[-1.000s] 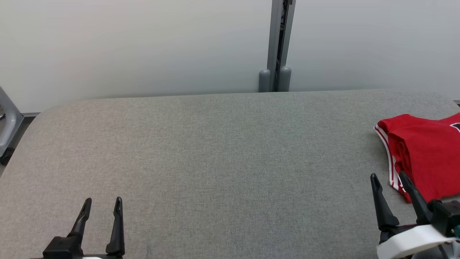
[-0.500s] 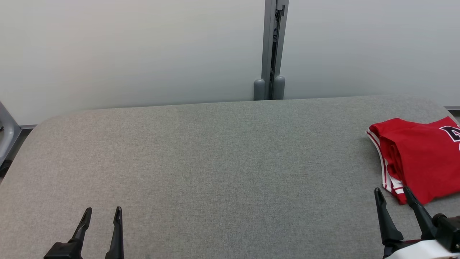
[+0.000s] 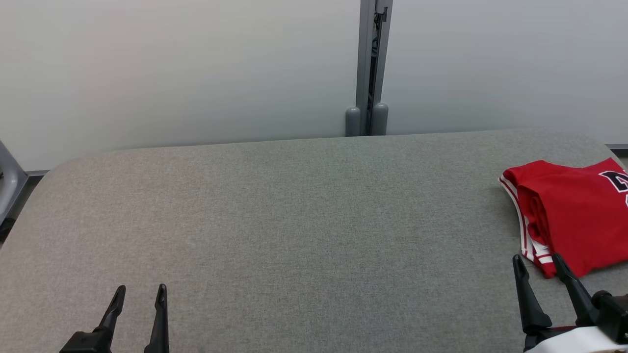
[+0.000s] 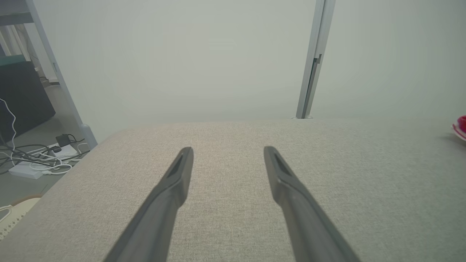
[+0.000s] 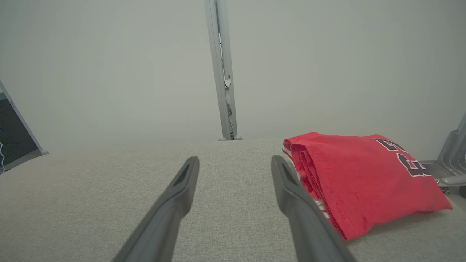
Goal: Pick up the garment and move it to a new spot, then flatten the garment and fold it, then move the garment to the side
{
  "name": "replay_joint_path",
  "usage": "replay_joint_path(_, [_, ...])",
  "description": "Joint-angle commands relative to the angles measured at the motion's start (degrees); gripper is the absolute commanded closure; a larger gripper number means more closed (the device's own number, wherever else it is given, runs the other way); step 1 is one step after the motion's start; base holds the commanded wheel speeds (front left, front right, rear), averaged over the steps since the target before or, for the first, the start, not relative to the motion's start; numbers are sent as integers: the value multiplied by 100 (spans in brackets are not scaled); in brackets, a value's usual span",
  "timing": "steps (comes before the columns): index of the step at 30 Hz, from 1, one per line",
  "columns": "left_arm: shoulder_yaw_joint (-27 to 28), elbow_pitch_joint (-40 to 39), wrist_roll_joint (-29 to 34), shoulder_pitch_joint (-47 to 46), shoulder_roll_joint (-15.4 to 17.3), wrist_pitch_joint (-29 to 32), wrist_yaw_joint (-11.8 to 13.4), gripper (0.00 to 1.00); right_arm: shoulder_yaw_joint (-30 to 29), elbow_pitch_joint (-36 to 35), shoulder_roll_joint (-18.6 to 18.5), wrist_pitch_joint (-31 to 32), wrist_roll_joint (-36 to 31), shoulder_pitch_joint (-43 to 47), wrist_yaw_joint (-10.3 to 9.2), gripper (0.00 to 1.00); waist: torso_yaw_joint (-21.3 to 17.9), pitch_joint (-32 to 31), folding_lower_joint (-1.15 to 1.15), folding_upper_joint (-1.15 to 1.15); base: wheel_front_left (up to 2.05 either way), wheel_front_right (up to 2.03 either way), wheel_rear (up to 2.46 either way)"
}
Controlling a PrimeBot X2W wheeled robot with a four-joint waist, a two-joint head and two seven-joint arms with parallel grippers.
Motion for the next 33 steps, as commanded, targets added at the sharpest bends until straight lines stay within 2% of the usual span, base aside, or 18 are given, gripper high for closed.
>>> replay_joint_path(1, [5,-26,-15,12,42,16,39,0,-9,-14,-18,-2,11,37,2,0,5,12,0,0,0,0,0])
replay_joint_path(14, [-20,-14,-70,-9,51,-51,48,0,24,-51,-3,-8,13,80,2,0,58,82,0,0,0,0,0])
replay_joint_path(15, [-13,-4,-80,-13,43,-48,60,100,28,-62,-4,-8,14,85,2,100,63,87,0,0,0,0,0])
replay_joint_path(19, [-90,118,-118,43,-98,-5,24,100,41,106,63,-11,70,75,0,100,63,89,0,0,0,0,0])
replay_joint_path(33, [57,-193,-1514,217,-232,181,-292,100,4,-223,-63,119,1742,378,0,100,78,120,0,0,0,0,0])
